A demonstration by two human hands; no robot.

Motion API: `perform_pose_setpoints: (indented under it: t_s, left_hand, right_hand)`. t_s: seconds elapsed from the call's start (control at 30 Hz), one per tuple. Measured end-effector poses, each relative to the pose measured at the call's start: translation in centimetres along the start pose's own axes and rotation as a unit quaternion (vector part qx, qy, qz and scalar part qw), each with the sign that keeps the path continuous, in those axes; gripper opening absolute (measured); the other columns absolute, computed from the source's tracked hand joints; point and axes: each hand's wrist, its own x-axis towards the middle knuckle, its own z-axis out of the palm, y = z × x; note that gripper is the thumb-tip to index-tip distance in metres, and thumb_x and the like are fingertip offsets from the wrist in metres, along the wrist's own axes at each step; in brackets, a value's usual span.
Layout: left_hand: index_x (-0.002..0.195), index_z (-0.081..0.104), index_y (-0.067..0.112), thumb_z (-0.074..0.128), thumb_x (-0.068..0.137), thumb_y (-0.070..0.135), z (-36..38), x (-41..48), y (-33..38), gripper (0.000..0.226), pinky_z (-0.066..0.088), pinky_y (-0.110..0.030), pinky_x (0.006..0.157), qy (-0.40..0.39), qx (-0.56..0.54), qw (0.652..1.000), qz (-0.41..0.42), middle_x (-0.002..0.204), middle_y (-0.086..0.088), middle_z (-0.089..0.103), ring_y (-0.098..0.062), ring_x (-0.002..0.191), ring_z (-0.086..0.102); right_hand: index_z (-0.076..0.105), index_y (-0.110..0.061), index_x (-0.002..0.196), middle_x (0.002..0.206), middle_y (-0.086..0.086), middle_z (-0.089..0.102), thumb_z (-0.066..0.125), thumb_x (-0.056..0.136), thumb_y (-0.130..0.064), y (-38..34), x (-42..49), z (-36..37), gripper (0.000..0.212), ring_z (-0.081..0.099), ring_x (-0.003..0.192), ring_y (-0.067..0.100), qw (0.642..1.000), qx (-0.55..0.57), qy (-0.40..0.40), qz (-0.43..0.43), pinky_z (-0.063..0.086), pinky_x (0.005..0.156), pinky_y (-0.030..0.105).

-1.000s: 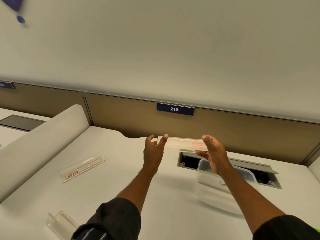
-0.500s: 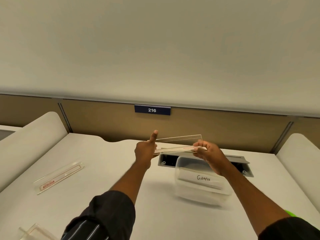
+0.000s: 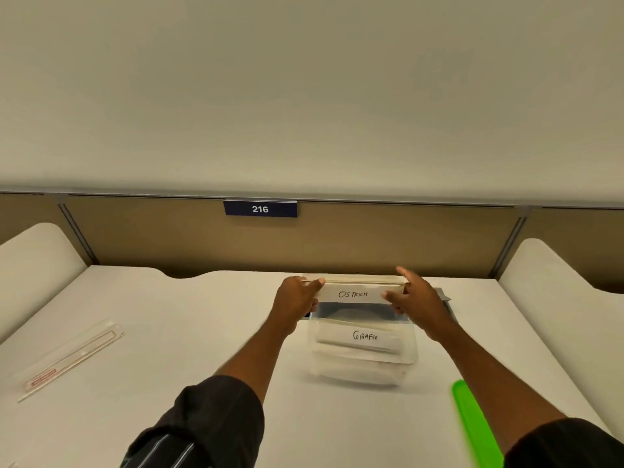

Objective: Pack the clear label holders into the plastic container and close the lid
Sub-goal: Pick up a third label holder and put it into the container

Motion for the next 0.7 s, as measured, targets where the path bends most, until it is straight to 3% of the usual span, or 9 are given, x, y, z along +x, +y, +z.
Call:
perform_pose_setpoints:
  t_s: [0.13,0.2,0.37,0.53,0.7]
  left_hand:
    - [0.096,0.057,0.006,0.069,0.08,0.028,1.8,0.4,-0.8,0.031,0.058,-0.043,0.078,-0.002,0.098,0.995,0.018,0.092,-0.018,0.069,-0.026,0.074,0.061]
    - [0.113,0.056,0.003,0.071,0.078,0.021,2.8,0.5,-1.2,0.042,0.056,-0.04,0.08,-0.007,0.151,0.988,0.027,0.097,-0.02,0.069,-0.03,0.083,0.065]
    - [0.129,0.059,0.008,0.073,0.082,0.025,3.8,0.2,-1.7,0.052,0.045,-0.03,0.099,-0.003,0.251,0.966,0.055,0.127,-0.011,0.063,-0.026,0.118,0.059]
    - [0.118,0.066,0.007,0.074,0.082,0.027,3.9,0.3,-2.6,0.042,0.049,-0.033,0.093,-0.036,0.335,0.94,0.053,0.117,-0.012,0.068,-0.028,0.108,0.063]
    - [0.118,0.063,0.006,0.074,0.082,0.02,4.0,1.0,-3.8,0.041,0.051,-0.032,0.088,-0.069,0.401,0.913,0.03,0.115,-0.013,0.066,-0.028,0.104,0.064]
  right_hand:
    - [0.056,-0.011,0.13,0.093,0.013,0.069,0.07,0.08,-0.012,1.8,0.2,-0.3,0.052,0.062,0.059,0.016,0.995,-0.1,0.018,0.004,0.052,0.052,0.026]
    - [0.059,-0.011,0.126,0.094,0.011,0.07,0.071,0.08,-0.014,2.5,0.2,-0.6,0.047,0.064,0.058,0.017,0.992,-0.122,0.026,0.01,0.051,0.05,0.025]
    - [0.069,-0.019,0.115,0.113,0.0,0.07,0.077,0.074,-0.028,4.0,0.1,-1.7,0.043,0.065,0.098,0.017,0.975,-0.22,0.017,-0.013,0.049,0.088,0.029]
    - [0.071,-0.022,0.111,0.11,-0.004,0.071,0.08,0.071,-0.031,5.2,-0.3,-1.7,0.042,0.062,0.092,0.011,0.972,-0.235,-0.019,0.002,0.048,0.086,0.024]
    - [0.072,-0.018,0.11,0.107,0.002,0.071,0.081,0.072,-0.031,5.6,-0.5,-0.9,0.041,0.063,0.09,0.015,0.967,-0.247,-0.055,0.002,0.045,0.08,0.022]
